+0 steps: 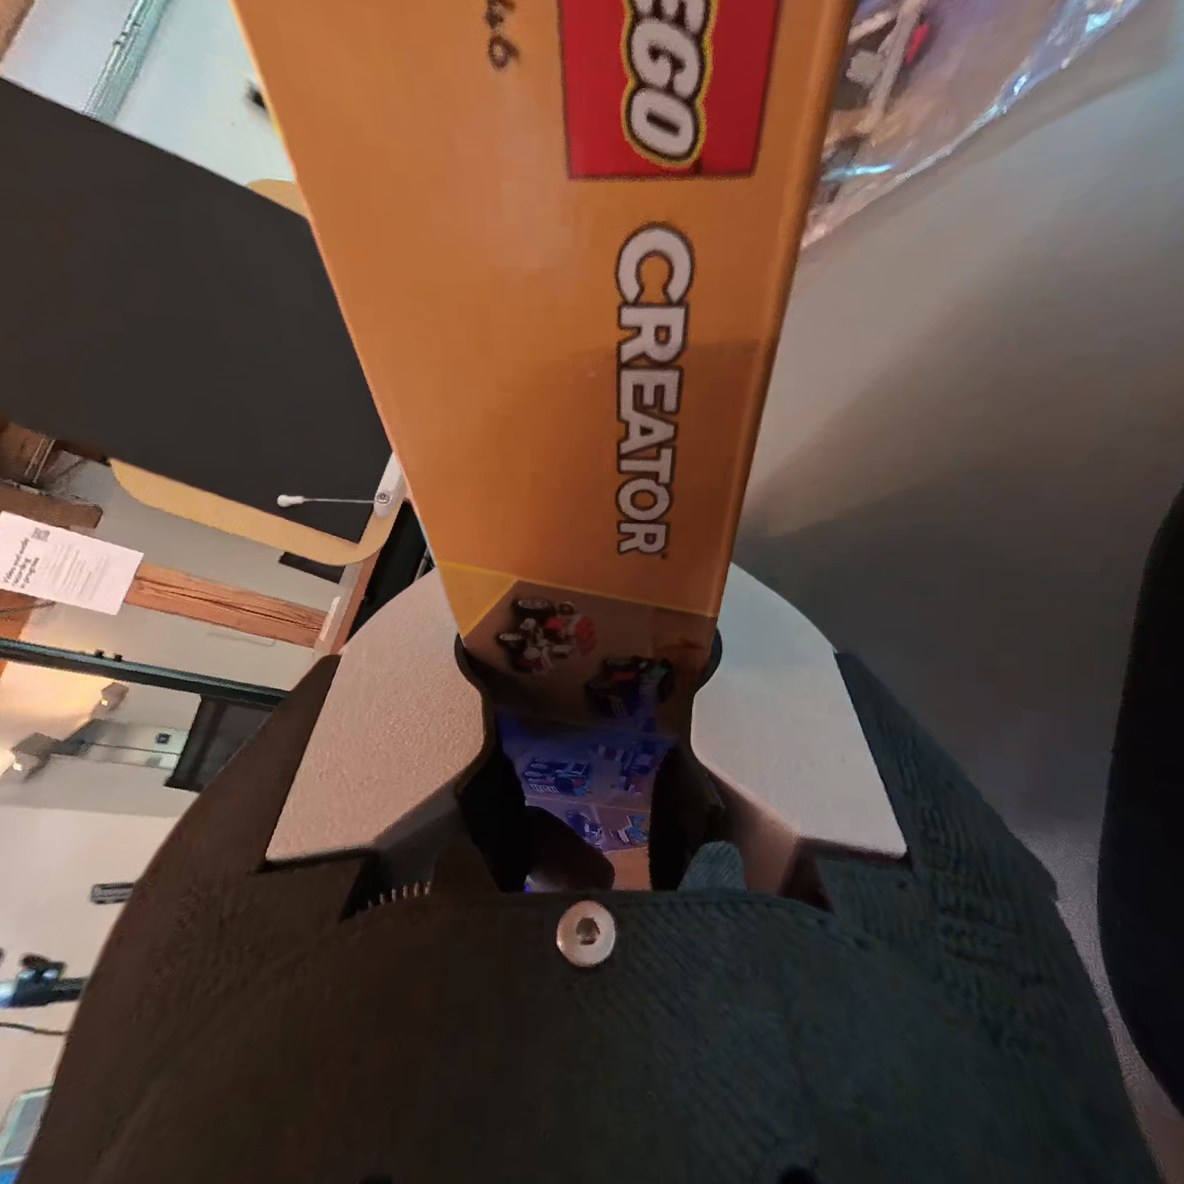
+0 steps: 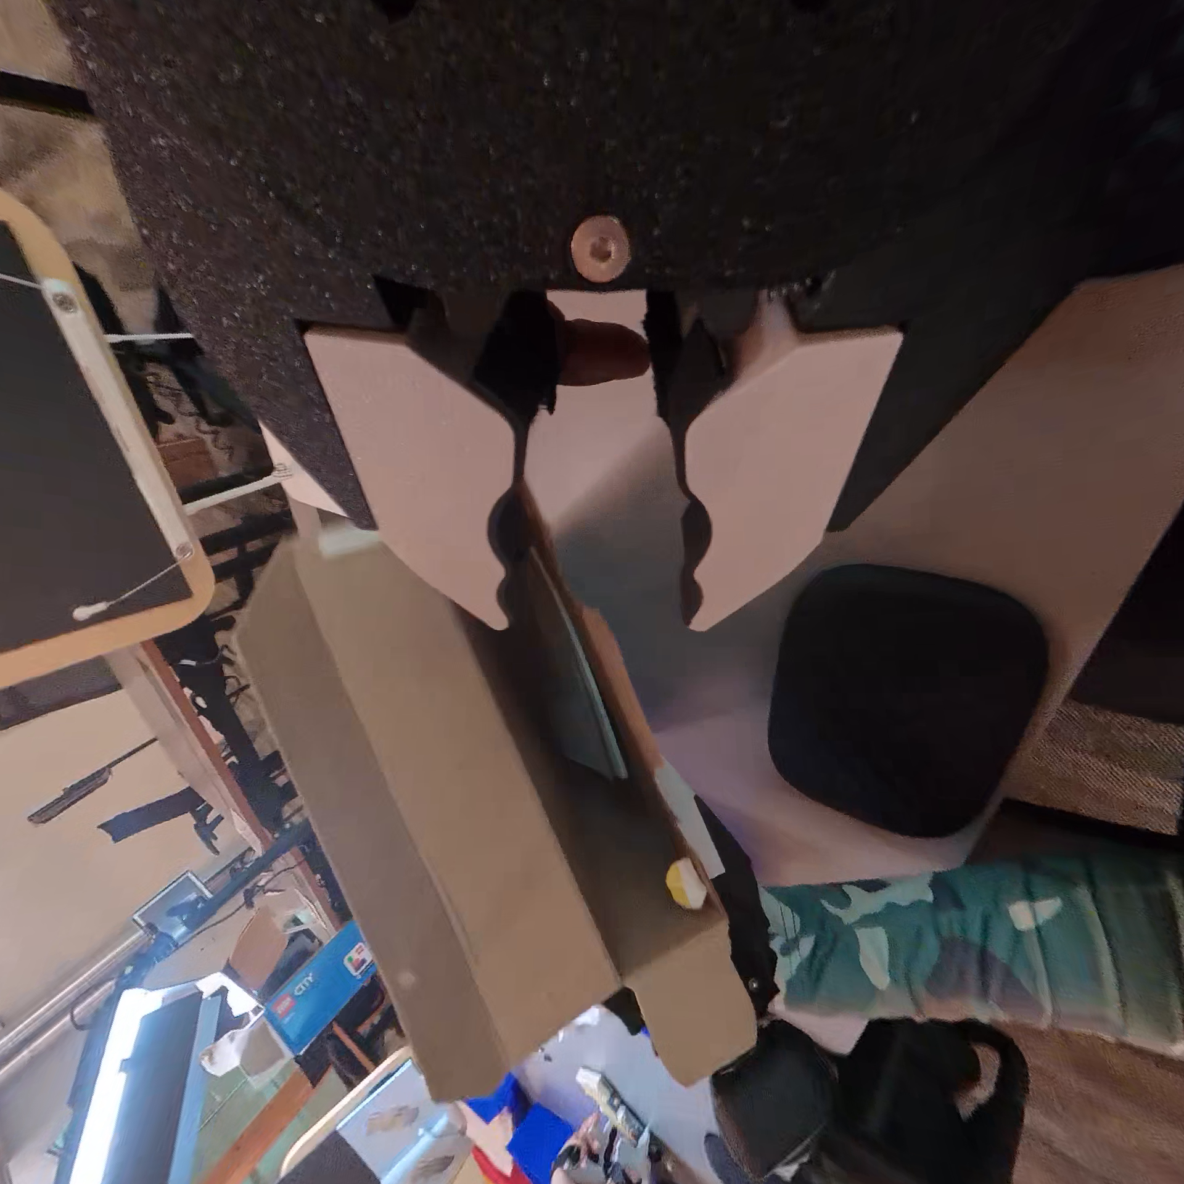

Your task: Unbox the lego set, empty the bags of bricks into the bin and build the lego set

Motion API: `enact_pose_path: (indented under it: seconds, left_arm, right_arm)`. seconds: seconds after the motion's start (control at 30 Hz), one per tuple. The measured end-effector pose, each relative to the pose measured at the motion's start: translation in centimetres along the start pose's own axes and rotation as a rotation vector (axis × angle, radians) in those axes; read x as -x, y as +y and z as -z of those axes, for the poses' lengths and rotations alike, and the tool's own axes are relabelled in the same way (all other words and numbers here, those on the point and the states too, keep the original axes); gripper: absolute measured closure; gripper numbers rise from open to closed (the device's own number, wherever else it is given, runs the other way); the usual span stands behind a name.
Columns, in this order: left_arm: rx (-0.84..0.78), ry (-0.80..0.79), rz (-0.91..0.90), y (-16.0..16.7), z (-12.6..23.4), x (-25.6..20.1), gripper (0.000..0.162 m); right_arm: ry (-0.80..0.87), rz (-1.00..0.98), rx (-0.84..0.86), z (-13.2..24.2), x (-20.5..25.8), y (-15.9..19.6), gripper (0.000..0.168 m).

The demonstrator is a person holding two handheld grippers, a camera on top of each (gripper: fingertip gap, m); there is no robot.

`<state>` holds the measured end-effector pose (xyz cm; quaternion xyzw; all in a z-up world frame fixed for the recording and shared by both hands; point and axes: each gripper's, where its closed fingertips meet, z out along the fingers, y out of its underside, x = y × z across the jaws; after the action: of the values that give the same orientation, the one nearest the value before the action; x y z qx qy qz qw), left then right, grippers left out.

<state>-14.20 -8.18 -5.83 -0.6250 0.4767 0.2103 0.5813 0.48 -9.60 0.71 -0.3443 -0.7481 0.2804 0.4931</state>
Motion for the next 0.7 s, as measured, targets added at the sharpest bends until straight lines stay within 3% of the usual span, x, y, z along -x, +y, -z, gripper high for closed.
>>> enact_pose_path:
  seconds: [0.17,0.27,0.47,0.53,0.63,0.7]
  left_arm:
    - [0.062,0.037,-0.104,-1.5,-0.7,-0.8,0.102]
    - [0.08,0.054,-0.142,-2.2,-1.0,-1.2,0.102]
    - [0.107,0.081,-0.212,-3.2,-1.7,-1.6,0.102]
    - [0.127,0.098,-0.25,-3.6,-1.9,-1.6,0.102]
    - [0.182,0.103,-0.356,-4.3,-2.2,-1.1,0.103]
    - [0.219,0.064,-0.457,-4.9,-2.2,0.2,0.103]
  right_arm:
    - [0.012,0.151,0.176,-4.0,2.5,2.4,0.094]
    - [0.059,0.245,0.257,-5.6,3.7,4.1,0.09]
    - [0.166,0.305,0.332,-6.0,2.5,5.6,0.098]
    - [0.229,0.321,0.329,-5.6,2.0,6.4,0.107]
    - [0.3,0.337,0.316,-5.2,1.3,7.5,0.12]
    - [0.315,0.327,0.331,-5.1,0.9,8.1,0.118]
